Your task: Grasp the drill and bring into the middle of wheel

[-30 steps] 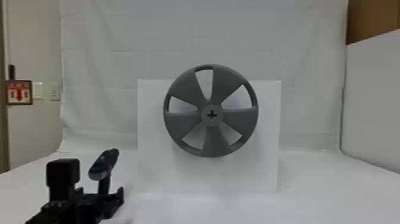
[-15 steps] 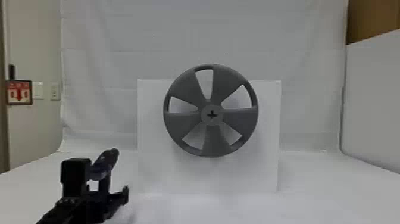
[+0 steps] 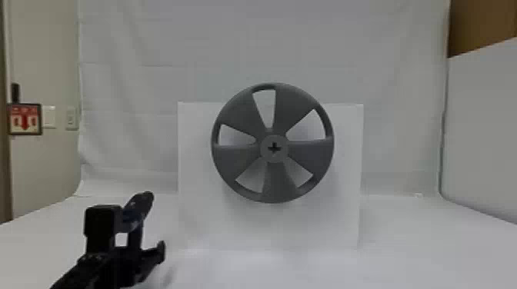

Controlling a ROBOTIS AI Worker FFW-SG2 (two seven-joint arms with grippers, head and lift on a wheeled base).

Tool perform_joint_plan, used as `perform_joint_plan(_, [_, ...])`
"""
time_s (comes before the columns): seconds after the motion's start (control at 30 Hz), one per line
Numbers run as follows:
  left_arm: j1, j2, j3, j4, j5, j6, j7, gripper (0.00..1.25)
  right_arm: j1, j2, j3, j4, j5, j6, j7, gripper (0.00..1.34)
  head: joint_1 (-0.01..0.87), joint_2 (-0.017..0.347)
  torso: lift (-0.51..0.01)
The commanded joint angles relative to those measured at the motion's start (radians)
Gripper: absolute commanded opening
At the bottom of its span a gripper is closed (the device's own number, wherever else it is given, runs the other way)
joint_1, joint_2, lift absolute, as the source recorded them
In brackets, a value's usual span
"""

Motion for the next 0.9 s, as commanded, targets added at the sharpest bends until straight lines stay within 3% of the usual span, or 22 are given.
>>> perform_joint_plan(0.0, [-0.018, 0.000, -0.001, 0.028, 0.000, -0.019, 0.005, 1.12, 0.002, 0.003, 0.001, 0.000, 0.002, 0.000, 0.000, 1.16, 0.054, 0.031, -0.403])
perform_joint_plan(0.87, [-0.049, 0.000, 0.001, 0.107, -0.003, -0.053, 0.051, 1.04, 0.001, 0.009, 0.004, 0.000, 0.003, 0.000, 0.000, 1.17, 0.054, 0.031, -0.403])
